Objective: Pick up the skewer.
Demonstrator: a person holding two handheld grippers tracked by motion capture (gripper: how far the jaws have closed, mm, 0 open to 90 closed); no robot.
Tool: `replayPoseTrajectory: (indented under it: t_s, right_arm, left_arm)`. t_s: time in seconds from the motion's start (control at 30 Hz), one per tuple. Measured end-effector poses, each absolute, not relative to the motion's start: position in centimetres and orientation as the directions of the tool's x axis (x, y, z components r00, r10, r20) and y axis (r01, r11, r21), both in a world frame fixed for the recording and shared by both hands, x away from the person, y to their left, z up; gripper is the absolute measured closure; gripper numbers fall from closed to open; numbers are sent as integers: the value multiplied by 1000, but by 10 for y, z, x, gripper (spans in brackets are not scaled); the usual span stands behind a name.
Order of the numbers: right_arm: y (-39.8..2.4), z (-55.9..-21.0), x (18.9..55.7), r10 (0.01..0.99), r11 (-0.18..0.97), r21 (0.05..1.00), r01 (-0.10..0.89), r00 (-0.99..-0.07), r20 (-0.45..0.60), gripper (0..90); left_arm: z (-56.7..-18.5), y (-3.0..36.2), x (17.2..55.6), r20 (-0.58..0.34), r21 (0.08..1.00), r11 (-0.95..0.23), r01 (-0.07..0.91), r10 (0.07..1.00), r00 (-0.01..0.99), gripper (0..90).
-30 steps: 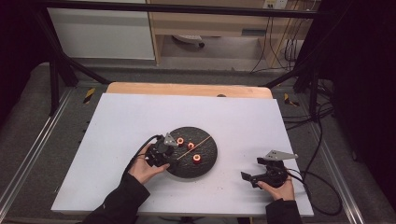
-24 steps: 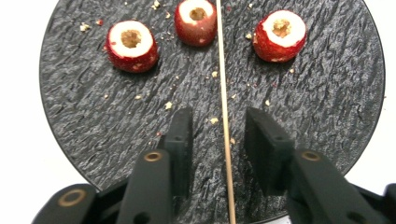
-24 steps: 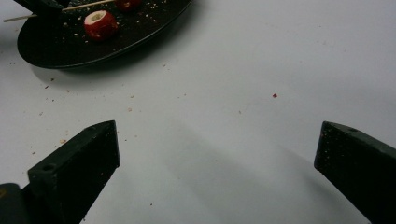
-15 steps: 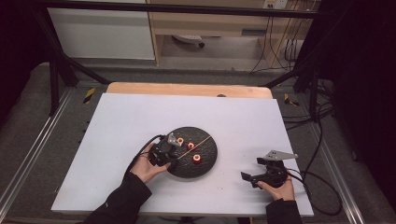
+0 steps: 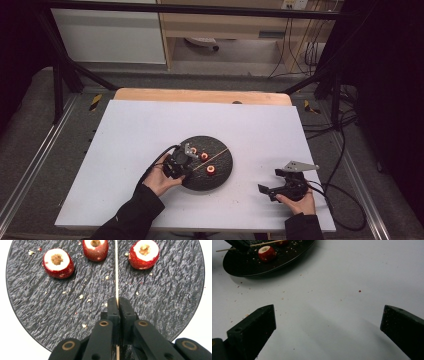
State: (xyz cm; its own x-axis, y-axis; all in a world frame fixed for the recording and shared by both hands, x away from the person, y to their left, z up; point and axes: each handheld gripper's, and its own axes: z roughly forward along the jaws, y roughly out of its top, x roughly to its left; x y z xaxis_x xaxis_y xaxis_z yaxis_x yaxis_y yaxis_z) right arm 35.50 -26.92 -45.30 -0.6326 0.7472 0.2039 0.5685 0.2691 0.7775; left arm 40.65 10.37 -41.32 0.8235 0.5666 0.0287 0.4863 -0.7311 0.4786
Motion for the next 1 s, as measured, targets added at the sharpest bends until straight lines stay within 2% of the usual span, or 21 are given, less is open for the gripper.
replayPoseTrajectory:
  t_s: [0.33, 1.0]
  right_arm:
    - [-269, -452, 355, 750, 263, 778, 570, -628, 206, 7]
    - [-265, -447, 355, 756, 259, 774, 577, -620, 210, 6]
  left_arm:
    - [-407, 113, 400, 18, 530, -690, 494, 591, 806, 882]
    - [-398, 158, 362, -16, 701, -531, 475, 655, 755, 881]
